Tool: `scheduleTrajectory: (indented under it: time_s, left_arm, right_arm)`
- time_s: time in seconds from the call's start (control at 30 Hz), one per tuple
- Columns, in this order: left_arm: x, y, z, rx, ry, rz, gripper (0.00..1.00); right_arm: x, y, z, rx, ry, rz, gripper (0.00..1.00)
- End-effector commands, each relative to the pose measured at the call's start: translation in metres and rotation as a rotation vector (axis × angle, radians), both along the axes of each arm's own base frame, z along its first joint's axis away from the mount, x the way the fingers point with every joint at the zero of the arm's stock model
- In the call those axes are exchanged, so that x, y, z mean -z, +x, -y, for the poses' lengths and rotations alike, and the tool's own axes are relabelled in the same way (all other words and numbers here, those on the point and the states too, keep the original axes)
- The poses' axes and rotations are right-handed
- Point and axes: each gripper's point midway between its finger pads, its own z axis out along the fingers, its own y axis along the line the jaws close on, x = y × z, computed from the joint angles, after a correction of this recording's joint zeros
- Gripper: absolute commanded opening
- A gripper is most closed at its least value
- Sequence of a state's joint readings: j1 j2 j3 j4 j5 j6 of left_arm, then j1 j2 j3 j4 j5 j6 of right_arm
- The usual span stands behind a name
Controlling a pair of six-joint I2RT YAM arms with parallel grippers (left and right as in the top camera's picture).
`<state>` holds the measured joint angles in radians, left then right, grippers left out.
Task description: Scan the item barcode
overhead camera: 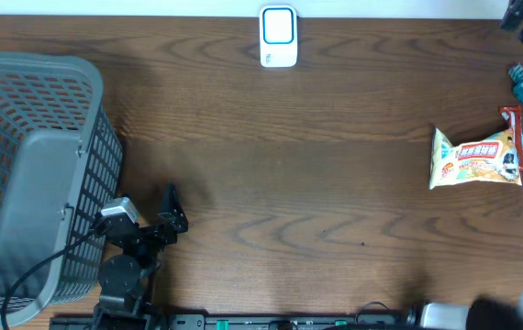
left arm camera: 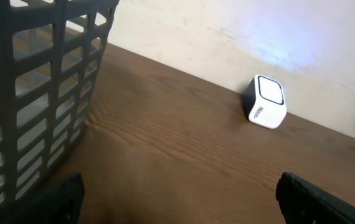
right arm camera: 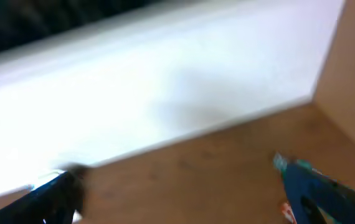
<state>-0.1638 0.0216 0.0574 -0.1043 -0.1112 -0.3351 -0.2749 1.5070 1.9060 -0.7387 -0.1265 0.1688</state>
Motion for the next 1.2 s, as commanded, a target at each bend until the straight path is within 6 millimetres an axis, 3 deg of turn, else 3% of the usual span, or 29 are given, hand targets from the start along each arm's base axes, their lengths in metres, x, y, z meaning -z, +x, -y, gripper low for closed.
scheduleTrajectory:
  time_s: [0.0,0.17,0.27,0.43,0.57,0.8,0.93,1.03,1.17]
  left_arm:
    - [0.015,0.000,-0.003,-0.015,0.021,-0.040,0.98]
    - [0.015,0.000,-0.003,-0.015,0.021,-0.040,0.98]
    - [0.015,0.000,-0.003,-0.015,0.021,-0.040,0.98]
    - [0.015,0.000,-0.003,-0.016,0.021,-0.040,0.98]
    - [0.015,0.000,-0.003,-0.015,0.021,-0.040,0.98]
    - [0.015,0.000,-0.003,-0.015,0.021,-0.040,0.98]
    - [0.015,0.000,-0.003,-0.016,0.021,-0.040,0.98]
    - [0.015,0.000,-0.003,-0.015,0.021,-0.040,0.98]
    - [0.015,0.000,-0.003,-0.015,0.021,-0.040,0.98]
  right_arm:
    - [-0.078,-0.072,-0.032,-0.049,-0.035,0.195,0.99]
    - [-0.149,-0.177,-0.066,-0.081,-0.087,0.438,0.99]
    - [-0.173,-0.241,-0.086,-0.098,-0.116,0.561,0.99]
    - [-0.169,-0.323,-0.112,-0.156,-0.128,0.665,0.99]
    - [-0.136,-0.374,-0.122,-0.170,-0.122,0.734,0.99]
    - [-0.076,-0.415,-0.128,-0.166,-0.127,0.789,0.99]
    - [-0.053,-0.430,-0.131,-0.132,-0.150,0.817,0.99]
    - [-0.036,-0.436,-0.134,-0.091,-0.166,0.809,0.99]
    - [-0.029,-0.434,-0.133,-0.090,-0.159,0.775,0.99]
